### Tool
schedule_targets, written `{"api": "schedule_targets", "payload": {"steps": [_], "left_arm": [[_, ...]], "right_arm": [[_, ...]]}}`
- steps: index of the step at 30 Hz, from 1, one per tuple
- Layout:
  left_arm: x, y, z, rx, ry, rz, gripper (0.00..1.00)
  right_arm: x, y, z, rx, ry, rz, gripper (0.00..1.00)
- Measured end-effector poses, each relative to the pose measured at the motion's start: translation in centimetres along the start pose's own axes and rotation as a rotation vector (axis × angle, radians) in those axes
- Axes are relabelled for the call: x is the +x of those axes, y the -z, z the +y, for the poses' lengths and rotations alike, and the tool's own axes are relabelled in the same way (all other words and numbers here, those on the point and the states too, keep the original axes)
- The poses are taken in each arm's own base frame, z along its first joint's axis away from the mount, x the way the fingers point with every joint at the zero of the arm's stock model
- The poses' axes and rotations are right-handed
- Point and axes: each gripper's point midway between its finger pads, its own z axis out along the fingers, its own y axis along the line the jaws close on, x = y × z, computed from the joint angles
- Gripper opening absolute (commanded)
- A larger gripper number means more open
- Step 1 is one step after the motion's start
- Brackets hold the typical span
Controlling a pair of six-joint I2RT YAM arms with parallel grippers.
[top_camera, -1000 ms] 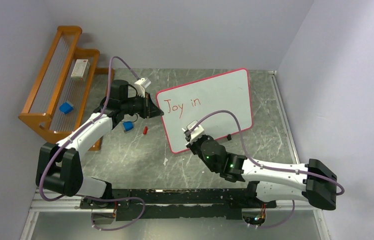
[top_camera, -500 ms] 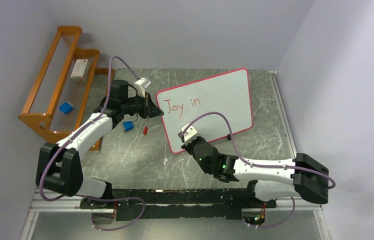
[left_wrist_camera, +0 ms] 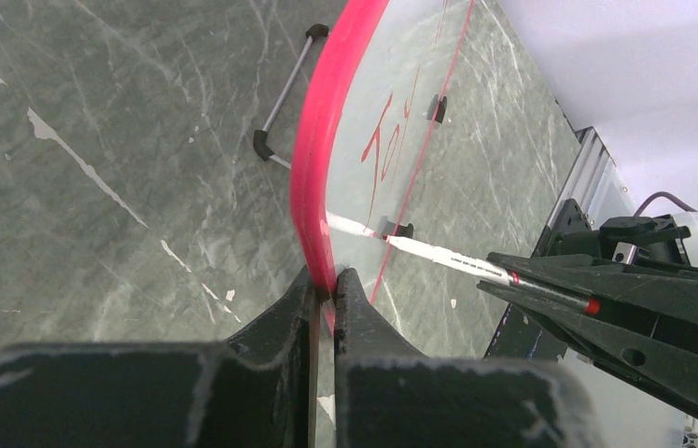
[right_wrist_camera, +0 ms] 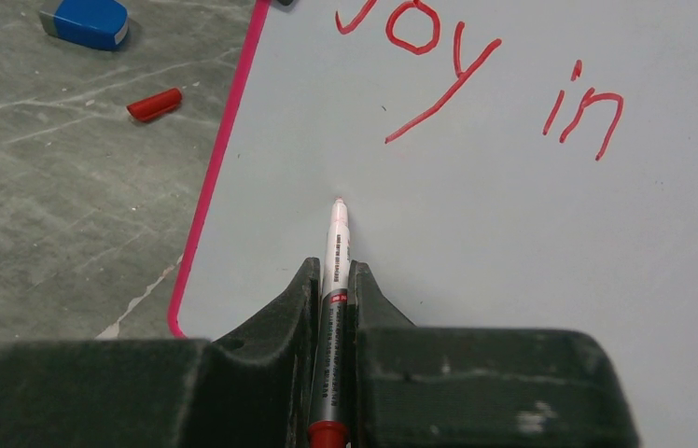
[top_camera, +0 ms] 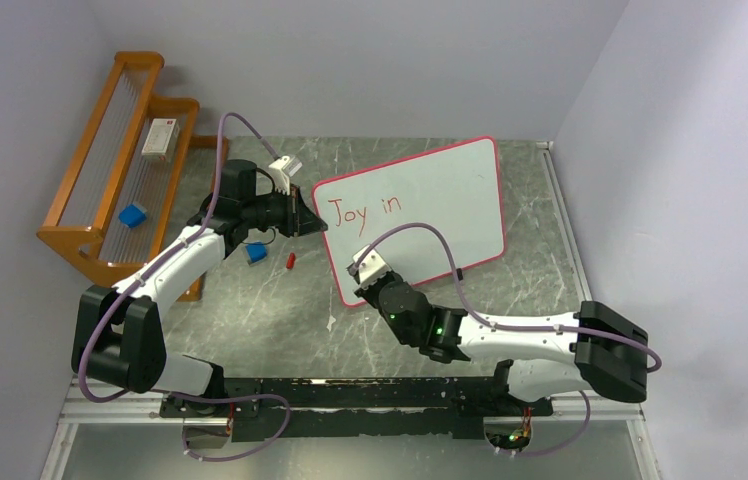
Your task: Write a sentence on the whiteboard
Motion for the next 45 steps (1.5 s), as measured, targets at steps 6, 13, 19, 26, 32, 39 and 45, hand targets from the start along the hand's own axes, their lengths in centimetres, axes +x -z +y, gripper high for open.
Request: {"api": "schedule_targets", "payload": {"steps": [6, 13, 19, 26, 32, 39, 45], "left_arm": [[0.0, 0.0, 0.0, -0.001, 0.0, 0.0, 0.05], [0.0, 0.0, 0.0, -0.002, 0.0, 0.0, 0.05], [0.0, 0.0, 0.1, -0.003, 0.0, 0.0, 0.05], [0.0, 0.0, 0.1, -0.003, 0.0, 0.0, 0.05], [0.0, 0.0, 0.1, -0.004, 0.0, -0.001, 0.05], [0.0, 0.0, 0.1, -0.008, 0.0, -0.001, 0.05], [0.0, 0.0, 0.2, -0.009, 0.0, -0.001, 0.05]], "right_arm": [[0.2, -0.3, 0.2, 0.008, 0.011, 0.012, 0.0], [-0.3, -0.7, 0.3, 0.016, 0.015, 0.01, 0.0], [-0.6, -0.8, 0.4, 0.015, 0.02, 0.007, 0.0], [-1.0, -1.0, 0.8, -0.004, 0.019, 0.001, 0.0], [-0.7, -0.9, 1.3, -0.028, 0.024, 0.01, 0.0], [-0.3, -0.8, 1.7, -0.051, 0.025, 0.029, 0.0], [0.2, -0.5, 2.0, -0.067, 0.032, 0.05, 0.0]]}}
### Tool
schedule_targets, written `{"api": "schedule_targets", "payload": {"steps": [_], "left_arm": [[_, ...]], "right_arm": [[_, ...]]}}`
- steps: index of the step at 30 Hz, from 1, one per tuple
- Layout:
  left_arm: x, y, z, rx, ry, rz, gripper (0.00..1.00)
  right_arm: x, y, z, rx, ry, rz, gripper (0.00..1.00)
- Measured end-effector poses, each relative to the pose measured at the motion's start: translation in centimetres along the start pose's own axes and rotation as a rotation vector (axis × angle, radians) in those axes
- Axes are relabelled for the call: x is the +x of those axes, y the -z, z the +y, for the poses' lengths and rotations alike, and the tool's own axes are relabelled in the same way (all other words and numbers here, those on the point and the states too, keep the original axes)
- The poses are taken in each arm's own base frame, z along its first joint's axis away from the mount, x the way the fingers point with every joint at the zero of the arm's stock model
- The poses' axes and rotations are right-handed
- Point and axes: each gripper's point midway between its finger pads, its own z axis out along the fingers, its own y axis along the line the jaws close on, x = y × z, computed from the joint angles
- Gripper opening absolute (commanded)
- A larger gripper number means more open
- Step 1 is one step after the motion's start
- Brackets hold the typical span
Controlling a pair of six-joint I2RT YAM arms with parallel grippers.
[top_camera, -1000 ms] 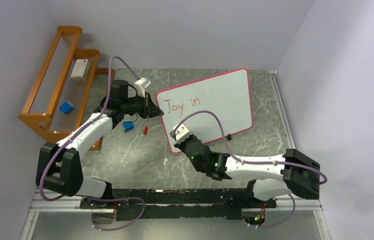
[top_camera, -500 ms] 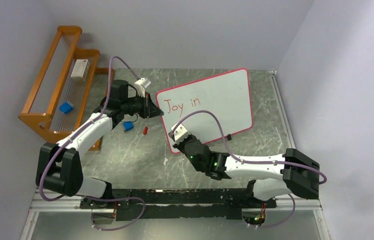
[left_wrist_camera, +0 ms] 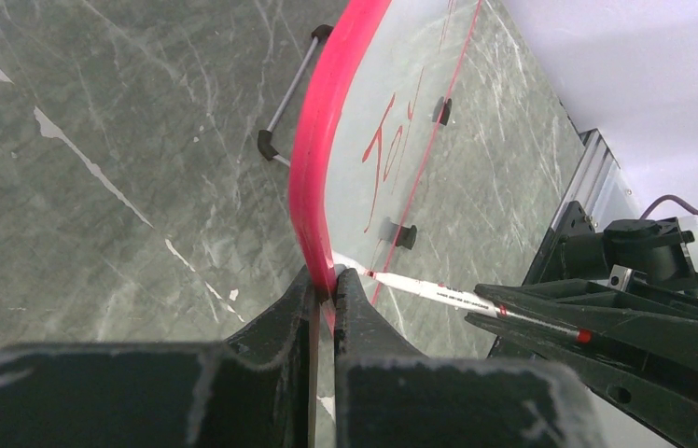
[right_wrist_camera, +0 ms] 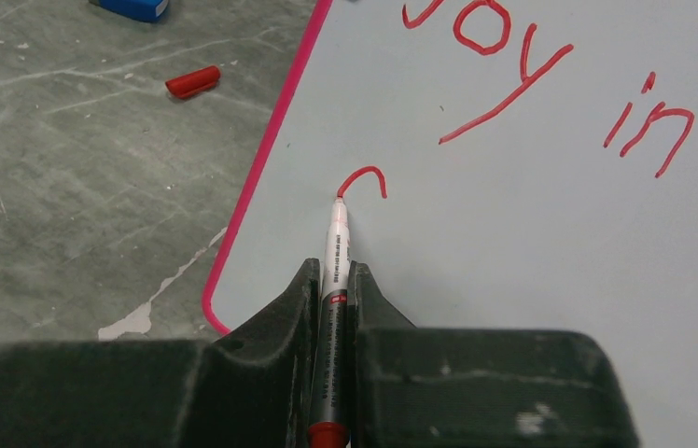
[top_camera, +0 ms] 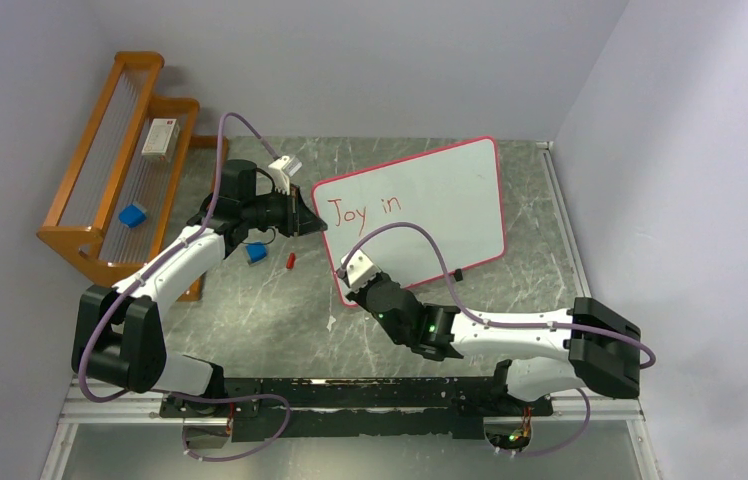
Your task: Write a sentence on the whiteboard
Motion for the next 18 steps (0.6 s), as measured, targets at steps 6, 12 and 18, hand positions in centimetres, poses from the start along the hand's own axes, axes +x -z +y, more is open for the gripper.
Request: {"api": "schedule_targets", "payload": {"steps": [6, 12, 18], "left_arm": [[0.0, 0.0, 0.0, 0.0, 0.0, 0.0, 0.05], [0.0, 0.0, 0.0, 0.0, 0.0, 0.0, 0.05], [0.0, 0.0, 0.0, 0.001, 0.0, 0.0, 0.05]], "right_arm": [[0.4, 0.2, -0.1, 0.001, 0.01, 0.018, 0.0], [0.7, 0.4, -0.7, 0.025, 0.018, 0.031, 0.0], [0.6, 0.4, -1.2, 0.056, 0.016, 0.032, 0.0]]}}
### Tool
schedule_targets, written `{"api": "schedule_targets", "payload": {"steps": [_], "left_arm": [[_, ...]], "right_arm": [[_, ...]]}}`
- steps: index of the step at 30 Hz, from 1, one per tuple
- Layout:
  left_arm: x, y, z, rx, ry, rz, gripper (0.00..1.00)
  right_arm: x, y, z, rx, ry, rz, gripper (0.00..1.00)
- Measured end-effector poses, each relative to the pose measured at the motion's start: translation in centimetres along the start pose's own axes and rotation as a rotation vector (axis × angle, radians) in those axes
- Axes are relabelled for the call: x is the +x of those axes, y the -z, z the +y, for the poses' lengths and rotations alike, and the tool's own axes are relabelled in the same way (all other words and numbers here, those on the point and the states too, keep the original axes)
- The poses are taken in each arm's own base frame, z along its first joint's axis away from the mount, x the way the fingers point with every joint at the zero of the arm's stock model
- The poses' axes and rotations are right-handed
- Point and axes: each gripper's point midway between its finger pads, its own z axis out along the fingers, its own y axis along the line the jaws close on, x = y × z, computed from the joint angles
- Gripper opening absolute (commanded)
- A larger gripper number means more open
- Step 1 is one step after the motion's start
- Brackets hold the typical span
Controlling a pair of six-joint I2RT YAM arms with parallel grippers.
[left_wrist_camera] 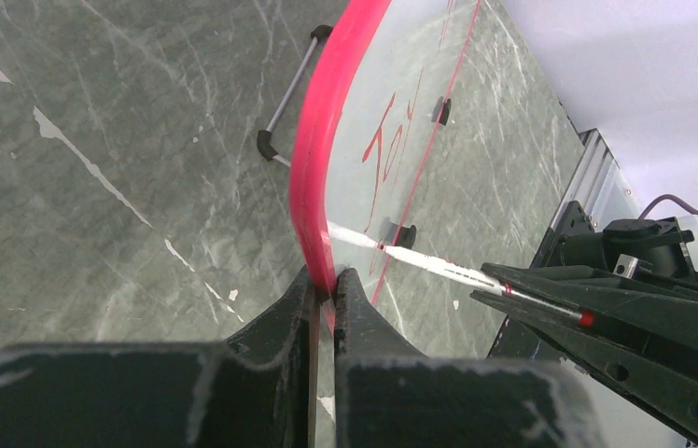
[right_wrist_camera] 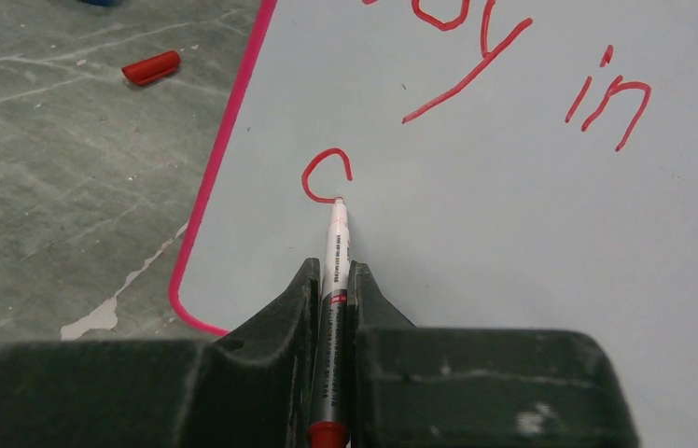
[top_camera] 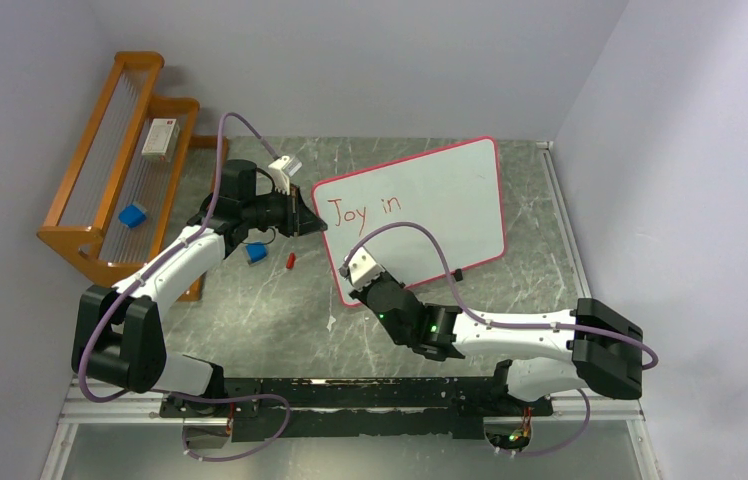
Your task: Write a sentence on the whiteboard
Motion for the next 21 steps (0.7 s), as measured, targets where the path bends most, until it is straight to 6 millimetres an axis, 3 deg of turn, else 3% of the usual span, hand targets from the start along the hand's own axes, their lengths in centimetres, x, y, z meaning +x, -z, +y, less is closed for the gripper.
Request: {"api": "schedule_targets", "payload": {"steps": [21], "left_arm": [[0.02, -0.01, 0.01, 0.0, 0.001, 0.001, 0.05]], "right_arm": [[-0.93, -0.39, -0.47, 0.036, -0.005, -0.036, 0.0]]}}
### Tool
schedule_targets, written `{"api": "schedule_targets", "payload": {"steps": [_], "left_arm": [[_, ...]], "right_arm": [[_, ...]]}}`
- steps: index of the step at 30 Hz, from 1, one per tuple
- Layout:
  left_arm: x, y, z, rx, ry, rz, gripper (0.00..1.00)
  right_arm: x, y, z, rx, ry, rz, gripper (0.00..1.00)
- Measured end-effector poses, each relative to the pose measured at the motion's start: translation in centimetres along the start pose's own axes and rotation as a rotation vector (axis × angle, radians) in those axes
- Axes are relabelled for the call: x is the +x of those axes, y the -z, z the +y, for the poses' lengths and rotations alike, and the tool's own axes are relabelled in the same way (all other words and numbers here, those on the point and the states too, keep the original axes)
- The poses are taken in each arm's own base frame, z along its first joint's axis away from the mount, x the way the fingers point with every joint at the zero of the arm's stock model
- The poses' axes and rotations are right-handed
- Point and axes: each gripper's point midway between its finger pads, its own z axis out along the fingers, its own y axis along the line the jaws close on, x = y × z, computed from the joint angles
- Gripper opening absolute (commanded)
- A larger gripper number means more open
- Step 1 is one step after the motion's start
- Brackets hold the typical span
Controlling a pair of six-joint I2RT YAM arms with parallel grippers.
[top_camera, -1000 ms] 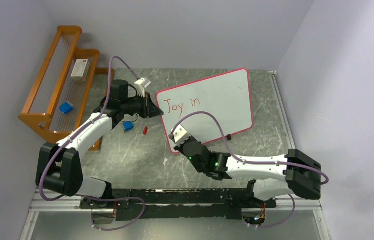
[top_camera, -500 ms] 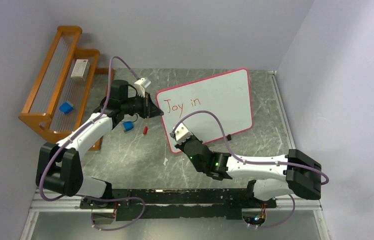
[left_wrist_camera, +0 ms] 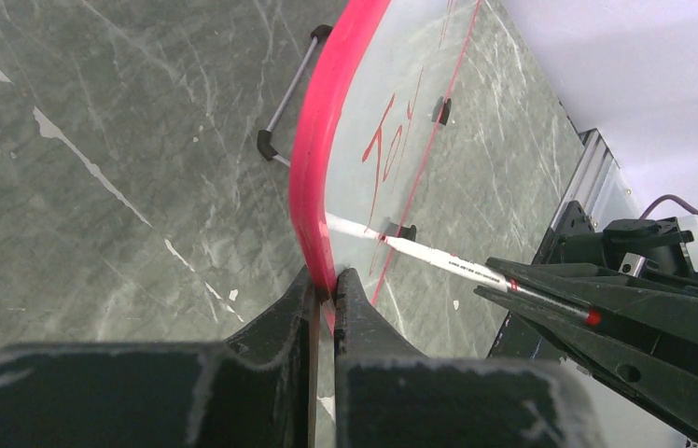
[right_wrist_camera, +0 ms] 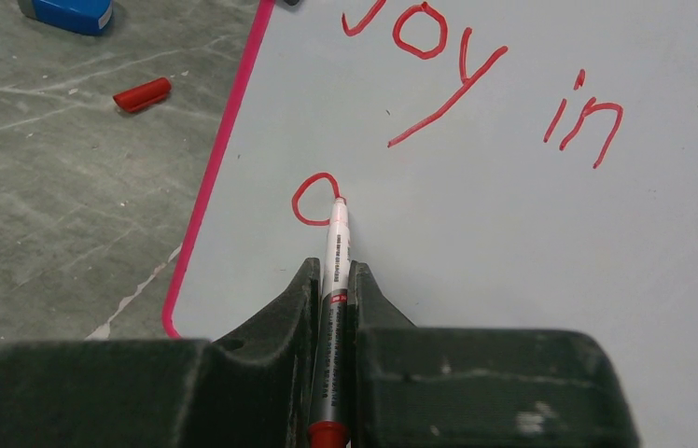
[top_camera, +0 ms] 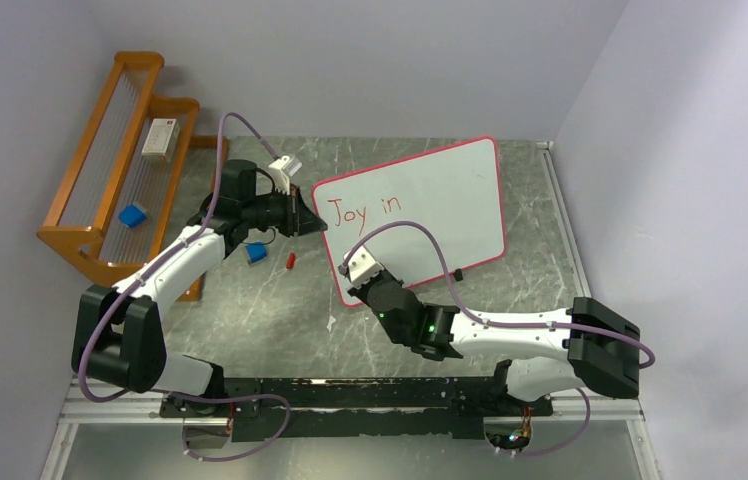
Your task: Write a sentence on the whiteboard
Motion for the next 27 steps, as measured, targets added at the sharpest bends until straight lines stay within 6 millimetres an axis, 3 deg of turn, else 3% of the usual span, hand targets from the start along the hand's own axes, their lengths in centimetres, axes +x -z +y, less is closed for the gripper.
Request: {"api": "schedule_targets", "payload": {"steps": [27], "left_arm": [[0.0, -0.01, 0.02, -0.001, 0.0, 0.0, 0.05]], "right_arm": [[0.22, 0.02, -0.03, 0.003, -0.013, 0.009, 0.0]]}}
